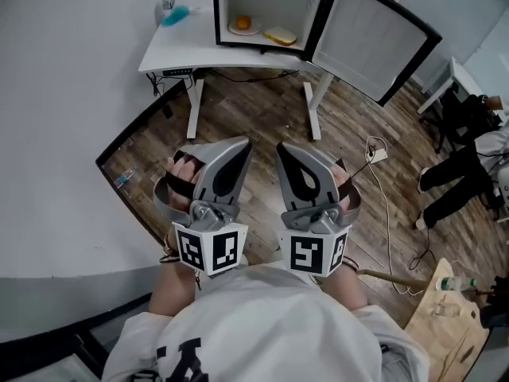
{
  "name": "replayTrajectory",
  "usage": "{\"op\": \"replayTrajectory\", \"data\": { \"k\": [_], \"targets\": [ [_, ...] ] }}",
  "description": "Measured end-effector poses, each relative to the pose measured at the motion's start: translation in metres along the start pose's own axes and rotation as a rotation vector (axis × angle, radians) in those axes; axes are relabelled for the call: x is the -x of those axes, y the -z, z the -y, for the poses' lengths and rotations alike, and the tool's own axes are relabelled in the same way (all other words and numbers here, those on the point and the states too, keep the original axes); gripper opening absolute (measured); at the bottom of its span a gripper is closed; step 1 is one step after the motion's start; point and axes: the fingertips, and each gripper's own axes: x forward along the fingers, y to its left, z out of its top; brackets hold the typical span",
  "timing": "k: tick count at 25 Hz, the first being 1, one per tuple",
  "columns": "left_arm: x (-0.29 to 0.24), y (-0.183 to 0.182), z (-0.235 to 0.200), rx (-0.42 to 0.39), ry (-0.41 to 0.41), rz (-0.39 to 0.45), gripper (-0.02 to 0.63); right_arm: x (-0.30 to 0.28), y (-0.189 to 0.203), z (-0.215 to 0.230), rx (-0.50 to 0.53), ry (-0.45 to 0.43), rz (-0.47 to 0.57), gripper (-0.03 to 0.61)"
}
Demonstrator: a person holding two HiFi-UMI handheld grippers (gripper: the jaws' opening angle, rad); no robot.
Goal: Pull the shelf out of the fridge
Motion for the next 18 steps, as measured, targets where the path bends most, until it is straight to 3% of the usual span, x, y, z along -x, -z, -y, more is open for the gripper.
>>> {"op": "replayTrajectory", "data": {
  "k": [8,18],
  "targets": [
    [-0.004,0.005,-0.001,0.021,0.021,0.042,0.008,-0.002,0.004,-0.001,0.020,0.014,-0.067,0.029],
    [-0.037,0.012,0.000,0.021,0.030,0.051,0.008,-0.022,0.031,0.012,-0.004,0.024,-0.076,0.029]
  ]
}}
